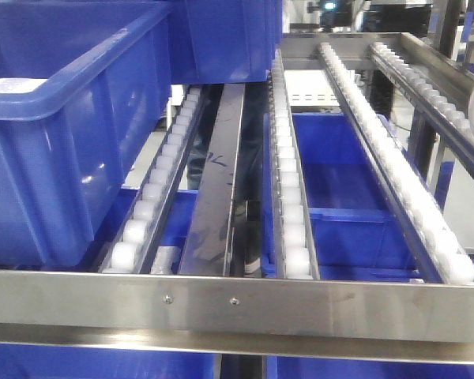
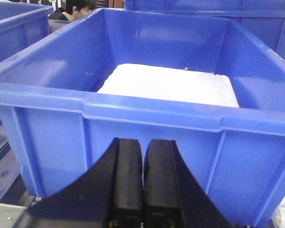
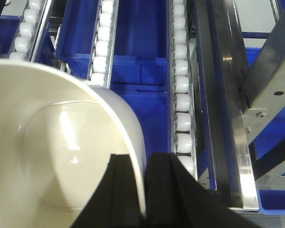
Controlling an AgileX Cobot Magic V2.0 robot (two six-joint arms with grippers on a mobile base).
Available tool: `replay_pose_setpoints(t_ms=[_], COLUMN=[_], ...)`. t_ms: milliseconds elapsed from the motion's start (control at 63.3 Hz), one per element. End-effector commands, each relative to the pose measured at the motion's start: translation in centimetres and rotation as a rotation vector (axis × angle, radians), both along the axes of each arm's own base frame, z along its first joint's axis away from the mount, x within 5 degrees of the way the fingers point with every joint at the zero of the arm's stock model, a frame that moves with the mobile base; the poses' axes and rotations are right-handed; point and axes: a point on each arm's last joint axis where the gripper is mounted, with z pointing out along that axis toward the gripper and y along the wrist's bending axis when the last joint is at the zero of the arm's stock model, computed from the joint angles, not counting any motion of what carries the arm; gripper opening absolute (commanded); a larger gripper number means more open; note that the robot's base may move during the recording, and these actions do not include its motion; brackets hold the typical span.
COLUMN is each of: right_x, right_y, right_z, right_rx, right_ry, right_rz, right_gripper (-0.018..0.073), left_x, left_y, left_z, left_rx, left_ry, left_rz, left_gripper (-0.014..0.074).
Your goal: Move white bin to right shelf second layer
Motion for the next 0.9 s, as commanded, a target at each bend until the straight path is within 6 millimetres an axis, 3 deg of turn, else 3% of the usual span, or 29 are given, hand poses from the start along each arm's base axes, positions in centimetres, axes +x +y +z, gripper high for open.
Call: replay_pose_setpoints(t_ms=[0,332,553,885], right_x=[0.3,0.3,1.1,7.1], right_y=[0.0,0.0,0.9,1.5], right_z=[1.7,1.9,1.7,-0.9], right_rx=[-0.006,-0.001,0.191,0.248], right_ry=[-0.123,-0.147,-0.129,-0.053], right_rz=[0.005,0.008,0.016,-0.012], right_gripper=[0.0048,0.0048,0.0048,0.0048], left_x=[-0.1,-0.1,-0.1,-0.1], left_y=[0.1,0.1,0.1,0.1], left_z=[-0.1,-0.1,-0.1,-0.1], left_rx=[-0.01,-0.01,-0.01,-0.01], left_ry=[-0.072,-0.078,-0.072,-0.072], left_rz=[0.01,0.01,0.01,0.01], left_gripper=[0.0085,0.0085,0.0085,0.0085])
